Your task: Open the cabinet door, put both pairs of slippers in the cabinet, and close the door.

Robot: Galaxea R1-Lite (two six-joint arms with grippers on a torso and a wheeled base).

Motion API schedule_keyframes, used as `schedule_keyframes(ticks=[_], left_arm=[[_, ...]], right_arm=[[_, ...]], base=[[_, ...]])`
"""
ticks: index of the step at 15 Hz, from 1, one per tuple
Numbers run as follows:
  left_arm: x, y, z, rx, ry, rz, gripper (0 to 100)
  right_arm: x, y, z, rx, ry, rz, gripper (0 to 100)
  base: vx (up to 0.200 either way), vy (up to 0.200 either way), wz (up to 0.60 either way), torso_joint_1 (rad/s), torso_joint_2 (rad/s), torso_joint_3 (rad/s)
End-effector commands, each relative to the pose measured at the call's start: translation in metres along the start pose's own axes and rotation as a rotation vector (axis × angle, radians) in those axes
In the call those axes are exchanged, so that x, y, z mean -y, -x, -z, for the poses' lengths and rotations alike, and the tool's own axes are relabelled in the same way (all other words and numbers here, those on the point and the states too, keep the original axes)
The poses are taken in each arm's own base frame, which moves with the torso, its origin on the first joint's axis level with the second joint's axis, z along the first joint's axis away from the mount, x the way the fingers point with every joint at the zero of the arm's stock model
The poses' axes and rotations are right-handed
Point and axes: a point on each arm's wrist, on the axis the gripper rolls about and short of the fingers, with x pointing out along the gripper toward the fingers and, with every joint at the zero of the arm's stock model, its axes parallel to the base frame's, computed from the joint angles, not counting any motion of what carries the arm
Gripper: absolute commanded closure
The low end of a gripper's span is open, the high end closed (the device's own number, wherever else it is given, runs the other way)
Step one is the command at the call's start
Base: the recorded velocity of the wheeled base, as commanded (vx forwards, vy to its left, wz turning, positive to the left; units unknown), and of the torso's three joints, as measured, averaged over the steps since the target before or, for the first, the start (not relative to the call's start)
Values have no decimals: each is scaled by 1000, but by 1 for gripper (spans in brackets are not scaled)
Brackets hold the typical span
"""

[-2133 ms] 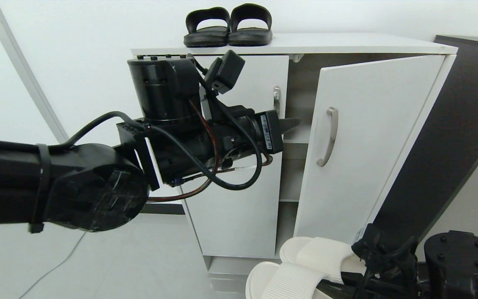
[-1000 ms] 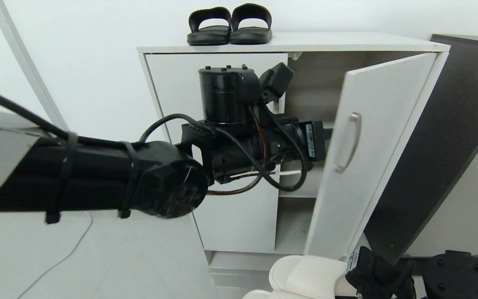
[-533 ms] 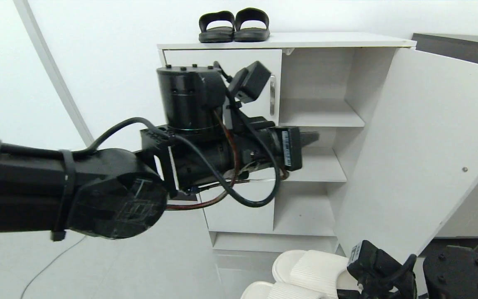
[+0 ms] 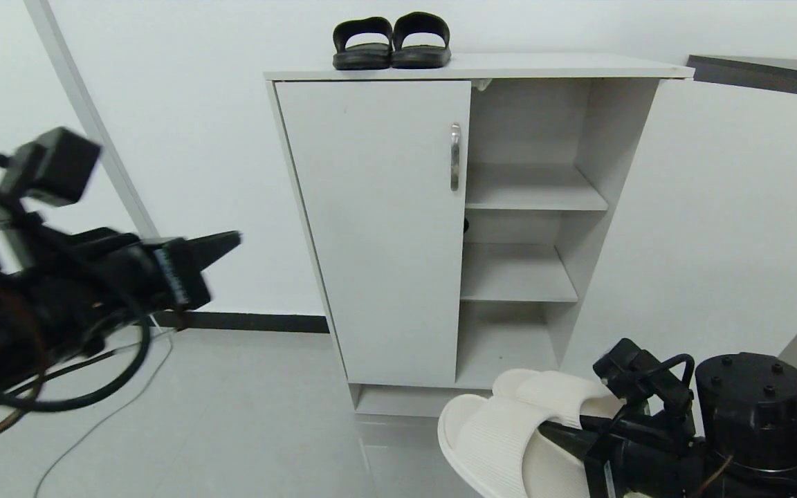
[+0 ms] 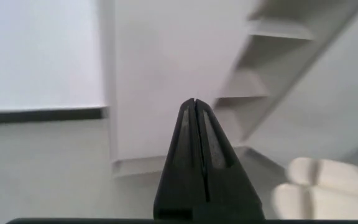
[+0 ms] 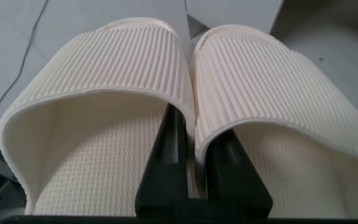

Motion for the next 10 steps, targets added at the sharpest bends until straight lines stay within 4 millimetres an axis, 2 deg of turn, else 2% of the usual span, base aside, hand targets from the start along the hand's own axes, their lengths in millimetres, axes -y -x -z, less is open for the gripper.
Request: schedule_keyframes(ticks=[1, 3, 5, 7, 10], left_arm=[[-25, 122, 40, 83, -20, -310, 100], [-22, 161, 75, 71, -15, -427, 100], [-20, 185, 104, 99, -18, -473, 100], [-20, 198, 129, 114, -20, -469, 100], [-19, 204, 153, 154, -26, -393, 100]], right_arm=[[1, -5, -3, 6, 1, 3, 100], [0, -5, -5, 16, 8, 26, 100], [-1, -6, -5, 15, 10, 26, 100], [-1, -6, -4, 10, 10, 27, 100], [-1, -6, -4, 10, 12, 28, 100]], base=[[0, 0, 0, 0, 0, 0], [0, 0, 0, 0, 0, 0], [0, 0, 0, 0, 0, 0], [0, 0, 0, 0, 0, 0], [0, 0, 0, 0, 0, 0]])
